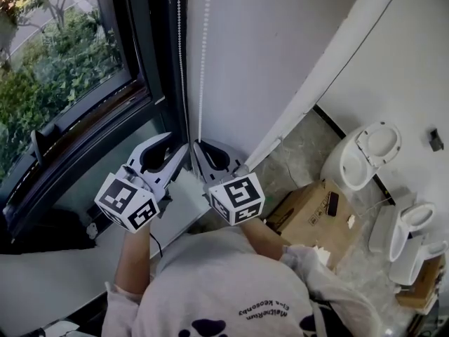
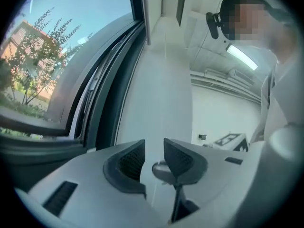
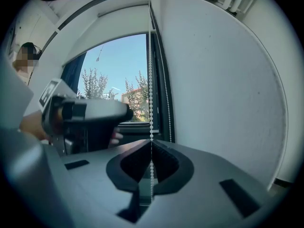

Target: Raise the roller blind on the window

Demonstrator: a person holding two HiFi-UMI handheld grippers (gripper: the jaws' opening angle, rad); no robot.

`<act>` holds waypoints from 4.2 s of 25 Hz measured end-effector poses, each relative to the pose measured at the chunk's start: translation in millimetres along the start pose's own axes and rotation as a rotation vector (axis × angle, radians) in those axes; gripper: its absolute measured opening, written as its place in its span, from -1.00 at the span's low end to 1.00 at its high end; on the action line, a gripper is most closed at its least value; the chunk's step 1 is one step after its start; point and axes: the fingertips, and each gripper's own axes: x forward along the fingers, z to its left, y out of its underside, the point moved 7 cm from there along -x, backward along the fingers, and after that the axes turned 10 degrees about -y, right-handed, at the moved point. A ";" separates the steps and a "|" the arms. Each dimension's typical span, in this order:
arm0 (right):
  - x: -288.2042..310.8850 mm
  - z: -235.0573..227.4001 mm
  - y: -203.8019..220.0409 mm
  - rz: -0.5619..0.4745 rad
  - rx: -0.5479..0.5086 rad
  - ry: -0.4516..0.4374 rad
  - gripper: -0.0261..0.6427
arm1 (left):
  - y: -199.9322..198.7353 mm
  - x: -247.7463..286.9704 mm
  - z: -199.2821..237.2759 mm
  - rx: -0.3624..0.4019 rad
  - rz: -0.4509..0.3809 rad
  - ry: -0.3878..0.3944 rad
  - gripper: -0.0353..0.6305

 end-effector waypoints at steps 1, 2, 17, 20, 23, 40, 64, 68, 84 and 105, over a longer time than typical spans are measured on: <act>-0.1 0.2 -0.1 -0.001 0.001 0.000 -0.89 | -14.6 1.8 -3.6 0.012 -0.018 0.015 -0.51; -0.1 0.3 -0.4 -0.001 0.001 0.001 -0.89 | -28.2 4.0 -7.1 0.024 -0.033 0.030 -0.53; -0.1 1.3 -0.1 0.005 -0.001 0.001 -0.89 | -116.9 47.7 -26.7 0.107 -0.083 0.127 -0.73; 0.9 1.5 0.0 0.006 -0.005 0.003 -0.89 | -115.7 50.4 -29.9 0.134 -0.059 0.140 -0.85; 0.9 0.4 0.7 0.001 -0.009 0.009 -0.89 | -116.0 49.4 -29.6 0.172 -0.048 0.121 -0.87; 3.0 -3.5 85.8 0.114 -0.019 0.021 -0.89 | -28.6 49.5 -14.7 0.067 0.022 0.046 -0.87; 4.4 -3.5 190.5 0.397 0.094 -0.018 -0.89 | 89.5 46.4 -2.4 -0.058 0.200 -0.004 -0.87; 3.2 2.3 187.7 0.410 0.055 -0.057 -0.84 | 90.2 47.1 -4.3 -0.058 0.194 0.002 -0.87; -45.6 -5.2 11.2 0.032 -0.005 0.033 -0.67 | 90.7 46.2 -2.2 -0.055 0.173 -0.001 -0.87; -8.7 3.5 -144.9 -0.175 -0.132 -0.074 -0.74 | 92.9 39.7 -9.7 -0.063 0.155 0.003 -0.87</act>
